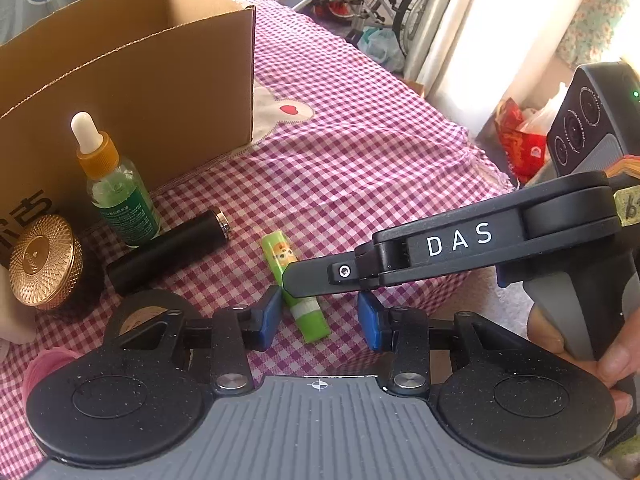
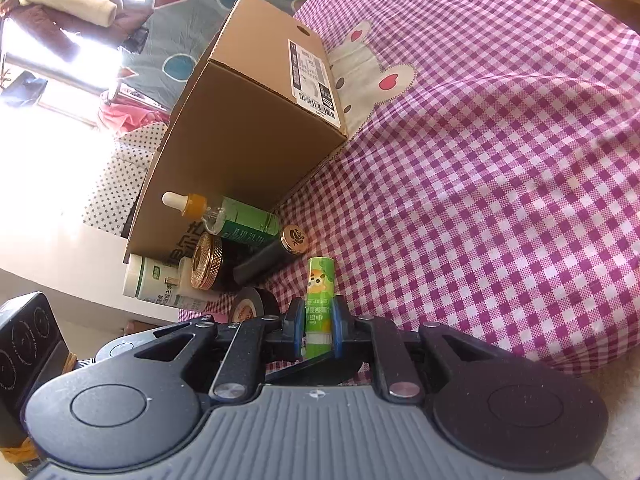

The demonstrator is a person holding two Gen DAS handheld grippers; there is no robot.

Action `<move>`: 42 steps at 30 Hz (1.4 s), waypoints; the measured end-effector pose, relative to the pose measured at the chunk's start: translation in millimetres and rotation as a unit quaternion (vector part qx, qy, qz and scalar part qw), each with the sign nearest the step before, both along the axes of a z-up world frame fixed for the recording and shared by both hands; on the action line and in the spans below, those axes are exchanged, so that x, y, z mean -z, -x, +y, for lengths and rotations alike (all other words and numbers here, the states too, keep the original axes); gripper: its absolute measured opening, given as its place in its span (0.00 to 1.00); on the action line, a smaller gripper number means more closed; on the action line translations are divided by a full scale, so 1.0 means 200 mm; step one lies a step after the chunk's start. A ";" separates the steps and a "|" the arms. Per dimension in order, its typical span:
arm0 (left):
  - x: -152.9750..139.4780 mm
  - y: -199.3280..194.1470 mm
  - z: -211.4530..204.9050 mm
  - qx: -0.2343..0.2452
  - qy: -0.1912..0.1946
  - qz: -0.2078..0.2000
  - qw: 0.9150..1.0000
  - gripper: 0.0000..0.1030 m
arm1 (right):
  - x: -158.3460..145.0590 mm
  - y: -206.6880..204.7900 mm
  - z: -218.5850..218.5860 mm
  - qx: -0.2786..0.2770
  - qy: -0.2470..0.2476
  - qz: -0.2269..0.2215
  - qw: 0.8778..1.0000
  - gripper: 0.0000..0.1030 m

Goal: Organize rigid objects
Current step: 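Lift the glue stick with the right gripper and carry it over the box, then lower the glue stick into the box and open the right gripper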

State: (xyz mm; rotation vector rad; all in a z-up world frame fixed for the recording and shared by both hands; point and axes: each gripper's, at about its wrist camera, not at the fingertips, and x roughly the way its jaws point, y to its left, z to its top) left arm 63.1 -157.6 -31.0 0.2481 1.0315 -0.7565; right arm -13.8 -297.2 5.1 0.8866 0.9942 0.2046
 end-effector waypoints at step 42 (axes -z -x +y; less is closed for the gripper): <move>-0.54 -0.80 0.63 -0.140 0.019 -0.039 0.989 0.40 | -0.63 -1.20 0.67 -0.159 0.016 -0.045 0.986 0.15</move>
